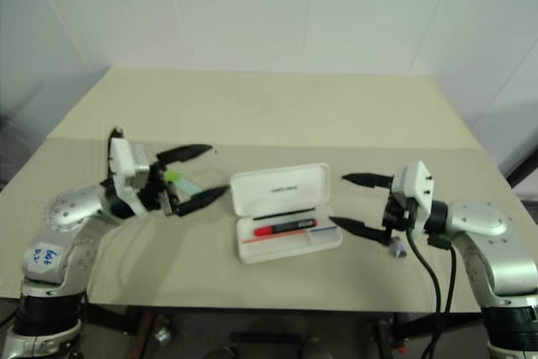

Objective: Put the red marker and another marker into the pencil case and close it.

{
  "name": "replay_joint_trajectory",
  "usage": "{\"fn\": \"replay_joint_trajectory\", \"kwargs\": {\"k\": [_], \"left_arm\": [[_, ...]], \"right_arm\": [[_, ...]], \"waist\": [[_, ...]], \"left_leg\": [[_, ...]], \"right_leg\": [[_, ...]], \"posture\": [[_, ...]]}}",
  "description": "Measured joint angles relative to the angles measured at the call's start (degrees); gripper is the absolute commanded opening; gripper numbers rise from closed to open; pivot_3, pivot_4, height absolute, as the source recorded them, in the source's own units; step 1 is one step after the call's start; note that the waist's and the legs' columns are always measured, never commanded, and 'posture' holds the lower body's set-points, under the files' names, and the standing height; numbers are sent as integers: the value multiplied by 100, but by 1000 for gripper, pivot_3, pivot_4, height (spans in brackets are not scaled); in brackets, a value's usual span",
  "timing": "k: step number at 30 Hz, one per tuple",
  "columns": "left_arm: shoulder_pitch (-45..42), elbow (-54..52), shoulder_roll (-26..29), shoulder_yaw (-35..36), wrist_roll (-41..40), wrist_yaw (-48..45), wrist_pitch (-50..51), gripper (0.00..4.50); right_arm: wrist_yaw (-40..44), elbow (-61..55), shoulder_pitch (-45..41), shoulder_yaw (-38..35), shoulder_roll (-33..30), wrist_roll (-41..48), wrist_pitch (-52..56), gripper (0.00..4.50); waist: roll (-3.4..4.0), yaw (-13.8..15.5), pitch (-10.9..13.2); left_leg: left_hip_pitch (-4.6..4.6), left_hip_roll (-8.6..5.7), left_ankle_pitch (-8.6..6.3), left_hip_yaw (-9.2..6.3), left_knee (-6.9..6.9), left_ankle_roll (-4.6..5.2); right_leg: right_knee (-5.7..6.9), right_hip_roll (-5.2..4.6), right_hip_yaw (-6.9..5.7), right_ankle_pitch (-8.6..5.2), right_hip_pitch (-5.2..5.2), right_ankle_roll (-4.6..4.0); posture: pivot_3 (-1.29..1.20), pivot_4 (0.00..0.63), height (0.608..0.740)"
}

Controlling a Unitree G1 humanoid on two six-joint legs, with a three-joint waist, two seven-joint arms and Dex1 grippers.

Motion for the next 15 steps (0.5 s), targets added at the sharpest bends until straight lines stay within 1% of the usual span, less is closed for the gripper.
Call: {"fn": "replay_joint_trajectory", "kwargs": {"k": [3, 4, 5, 7, 11, 15], "left_arm": [[14, 363, -29, 195, 464, 967, 349, 4364], [15, 418, -136, 244, 554, 1359, 582, 4364], [14, 412, -271, 288, 590, 1636, 761, 4364], [23, 365, -638, 334, 614, 2232, 1196, 4364], [138, -15, -1260, 146, 768, 3211, 2160, 4364], [137, -244, -1763, -83, 868, 3863, 2930, 4364]], "right_arm": [[32, -3, -169, -1, -1, 140, 136, 4500], [32, -7, -206, -1, -1, 190, 198, 4500], [26, -9, -231, -1, -1, 218, 250, 4500], [-7, -28, -271, -1, -1, 233, 324, 4500], [-76, -118, -274, -1, -2, 223, 378, 4500], [-152, -209, -252, 3, -2, 219, 409, 4500]], "waist": [[-1, -8, 0], [-1, -11, 0], [-1, -11, 0], [-1, -4, 0], [-1, 31, 0], [-1, 42, 1]], "left_leg": [[-1, -1, 0, -1, 5, 0], [-2, -1, 0, -1, 6, 0], [-2, -1, 0, -1, 6, 0], [-4, -1, -1, -4, 4, -1], [-6, -2, -5, -8, 1, -6], [-6, -3, -6, -8, 2, -7]], "right_leg": [[1, 0, 1, 2, 1, 3], [1, 0, 0, 5, 2, 11], [1, -1, 0, 11, 2, 23], [2, -1, -2, 37, 1, 74], [5, 0, -5, 37, -2, 75], [4, 0, -6, 37, -3, 75]], "posture": [[0, 150, 740], [0, 150, 740], [0, 150, 740], [0, 150, 740], [0, 150, 740], [0, 150, 740]]}}
